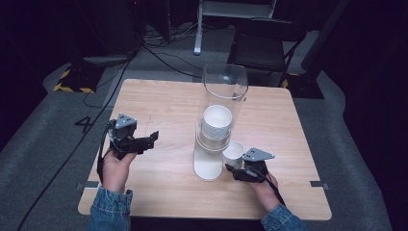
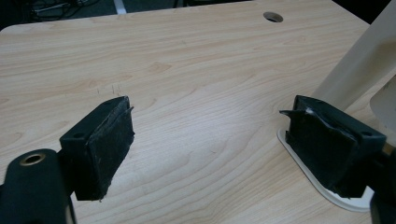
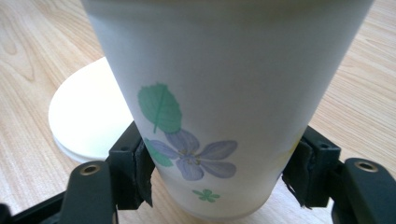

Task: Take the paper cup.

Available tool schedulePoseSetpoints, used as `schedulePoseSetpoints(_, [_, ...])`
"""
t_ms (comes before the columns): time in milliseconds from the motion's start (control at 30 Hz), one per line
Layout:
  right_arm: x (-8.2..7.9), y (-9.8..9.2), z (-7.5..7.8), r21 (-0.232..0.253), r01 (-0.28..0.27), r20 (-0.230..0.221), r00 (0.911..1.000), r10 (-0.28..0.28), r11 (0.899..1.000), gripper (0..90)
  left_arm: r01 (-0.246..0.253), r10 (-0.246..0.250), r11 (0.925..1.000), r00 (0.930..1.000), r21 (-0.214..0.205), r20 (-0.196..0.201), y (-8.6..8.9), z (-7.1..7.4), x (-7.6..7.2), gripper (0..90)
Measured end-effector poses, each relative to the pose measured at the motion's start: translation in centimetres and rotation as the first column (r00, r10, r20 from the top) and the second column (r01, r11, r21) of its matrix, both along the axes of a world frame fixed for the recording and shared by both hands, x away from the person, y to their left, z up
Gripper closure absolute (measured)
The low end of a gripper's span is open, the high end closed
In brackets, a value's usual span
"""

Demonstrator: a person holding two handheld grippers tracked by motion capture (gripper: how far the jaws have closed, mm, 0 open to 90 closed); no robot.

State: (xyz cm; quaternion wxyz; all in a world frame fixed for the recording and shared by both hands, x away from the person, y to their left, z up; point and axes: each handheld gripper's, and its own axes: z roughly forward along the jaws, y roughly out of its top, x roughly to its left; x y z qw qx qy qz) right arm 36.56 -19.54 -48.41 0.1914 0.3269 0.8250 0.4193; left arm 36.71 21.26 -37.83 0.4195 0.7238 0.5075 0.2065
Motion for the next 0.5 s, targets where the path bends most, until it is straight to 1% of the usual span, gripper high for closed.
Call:
schedulePoseSetpoints(67, [0.1,-0.3,0.2,0.006,0.008,0.001,1.0,-0.008,1.0,34.7,0.001,-0.001,1.0,1.0,-0.001,0.0,0.0,0.0,0.0,15.2])
schedulePoseSetpoints(200, [0.5,-1.2,1.1,0.048,0.033,0.018,0.9993,-0.034,0.998,34.7,0.002,-0.002,1.0,1.0,0.0,-0.001,0.0,-0.1,-0.1,15.2])
schedulePoseSetpoints(333, [1.1,-2.3,2.5,0.075,0.057,0.058,0.9965,-0.061,0.996,34.6,-0.002,0.002,1.0,1.0,0.002,-0.004,0.1,-0.2,-0.2,15.1])
schedulePoseSetpoints(433, [1.6,-3.0,3.1,0.1,0.065,0.067,0.9951,-0.072,0.993,34.6,-0.003,0.003,1.0,0.9999,0.004,-0.01,0.2,-0.3,-0.4,15.2])
schedulePoseSetpoints(500, [1.9,-3.5,3.4,0.116,0.08,0.07,0.9936,-0.089,0.99,34.6,-0.011,0.011,0.9999,0.9999,0.009,-0.011,0.3,-0.4,-0.5,15.2])
